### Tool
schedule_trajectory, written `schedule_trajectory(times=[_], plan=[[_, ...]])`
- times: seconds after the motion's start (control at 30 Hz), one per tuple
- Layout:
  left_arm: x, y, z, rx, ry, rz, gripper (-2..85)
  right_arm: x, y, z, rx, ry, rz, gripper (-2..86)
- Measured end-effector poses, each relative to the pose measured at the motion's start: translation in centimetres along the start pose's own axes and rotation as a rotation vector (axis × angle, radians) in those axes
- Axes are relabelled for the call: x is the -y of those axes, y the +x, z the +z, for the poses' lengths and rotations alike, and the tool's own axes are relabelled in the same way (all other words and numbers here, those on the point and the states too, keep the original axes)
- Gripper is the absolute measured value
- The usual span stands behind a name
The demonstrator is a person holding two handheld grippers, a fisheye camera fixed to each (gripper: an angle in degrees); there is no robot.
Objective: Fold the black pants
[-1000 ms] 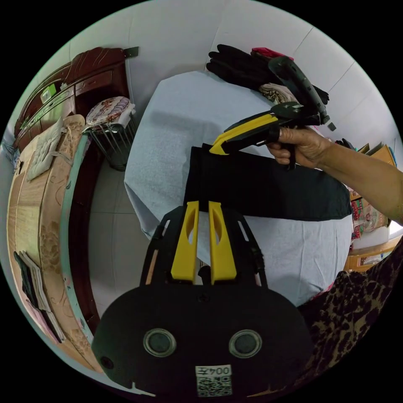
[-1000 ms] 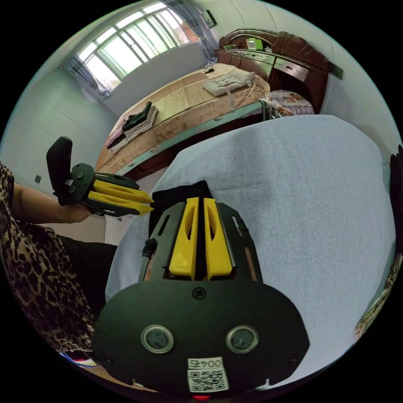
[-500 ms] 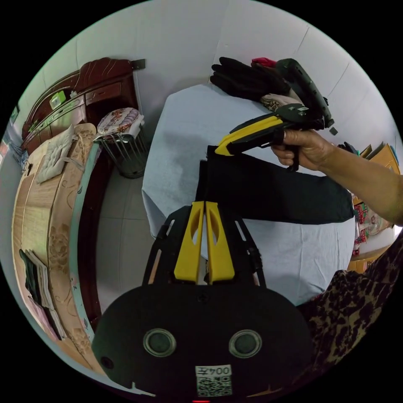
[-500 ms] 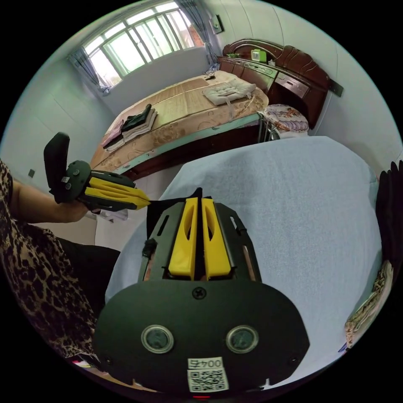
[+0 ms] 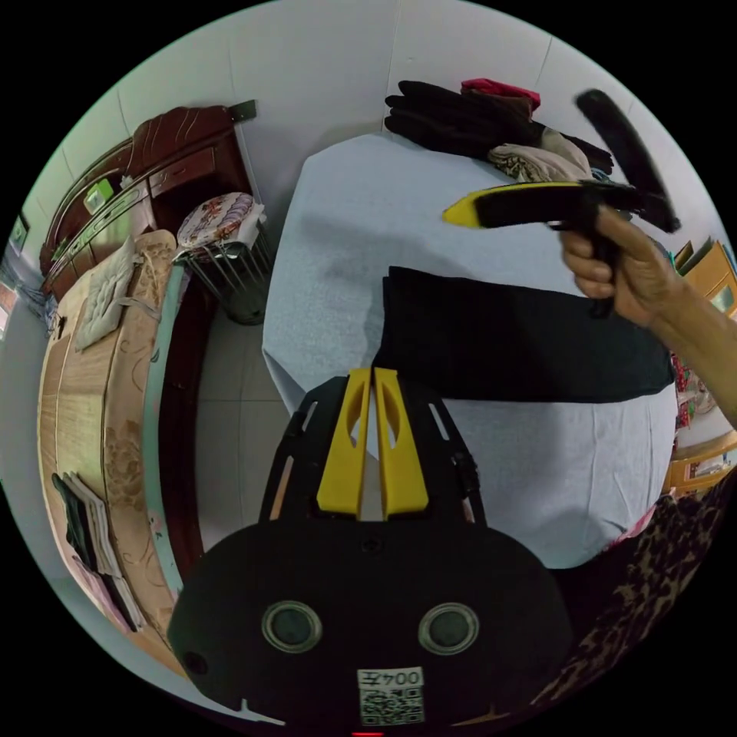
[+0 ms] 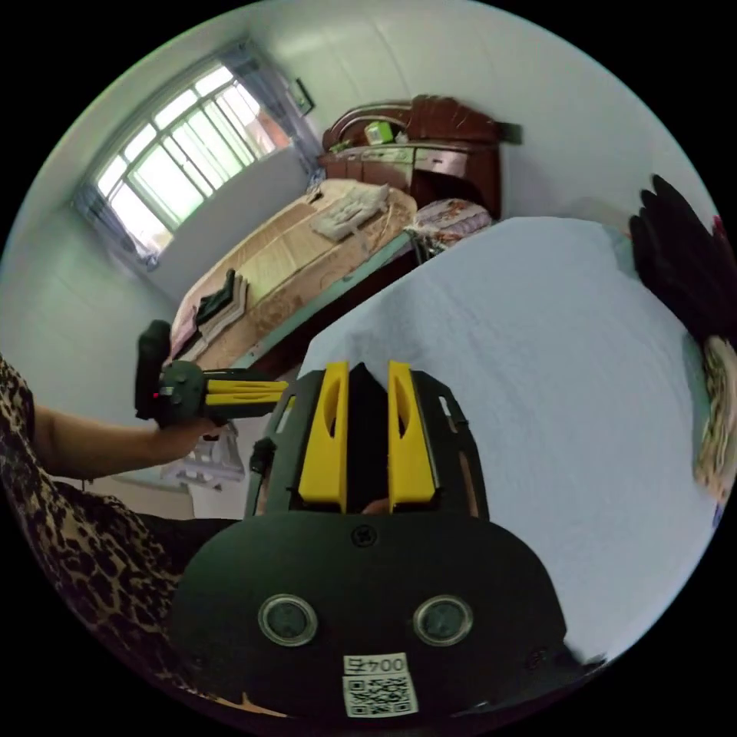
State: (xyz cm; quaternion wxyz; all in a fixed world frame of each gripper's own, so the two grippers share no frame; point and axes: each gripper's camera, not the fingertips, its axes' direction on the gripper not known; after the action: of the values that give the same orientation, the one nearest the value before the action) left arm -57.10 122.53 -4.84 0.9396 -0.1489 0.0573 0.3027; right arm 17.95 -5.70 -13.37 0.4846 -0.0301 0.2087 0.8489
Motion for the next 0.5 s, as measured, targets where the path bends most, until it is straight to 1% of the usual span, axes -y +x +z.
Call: schedule_trajectory(times=[0.07, 0.1, 0.23, 0.27, 0.3, 0.37, 0.47, 0.5], plan=[[0.3, 0.9, -0.2, 0.004, 0.002, 0.016, 2.6, -6.1, 0.3, -3.9, -0.014, 0.054, 0.098, 13.9], [0.3, 1.2, -0.2, 0.002, 0.002, 0.021, 3.1, -7.9, 0.4, -4.8, -0.029, 0.067, 0.121, 14.2], [0.6, 1.9, -1.2, -0.024, -0.004, -0.014, 7.9, -22.4, 0.7, -11.5, -0.243, 0.136, 0.329, 16.2], [0.6, 1.9, -1.7, -0.018, -0.007, -0.042, 8.6, -26.6, 0.6, -13.2, -0.322, 0.149, 0.386, 16.5], [0.6, 2.0, -2.0, -0.007, -0.004, -0.053, 8.8, -28.6, 0.5, -14.0, -0.361, 0.155, 0.416, 16.6], [0.9, 3.1, -3.4, 0.039, 0.019, -0.061, 9.2, -36.4, 0.5, -16.6, -0.477, 0.169, 0.56, 17.3], [2.5, 7.0, -4.5, -0.002, 0.065, 0.008, 8.9, -44.4, 0.8, -18.8, -0.548, 0.188, 0.722, 17.8], [3.0, 8.1, -4.5, -0.024, 0.066, 0.033, 8.8, -45.7, 0.8, -19.0, -0.565, 0.192, 0.74, 17.8]])
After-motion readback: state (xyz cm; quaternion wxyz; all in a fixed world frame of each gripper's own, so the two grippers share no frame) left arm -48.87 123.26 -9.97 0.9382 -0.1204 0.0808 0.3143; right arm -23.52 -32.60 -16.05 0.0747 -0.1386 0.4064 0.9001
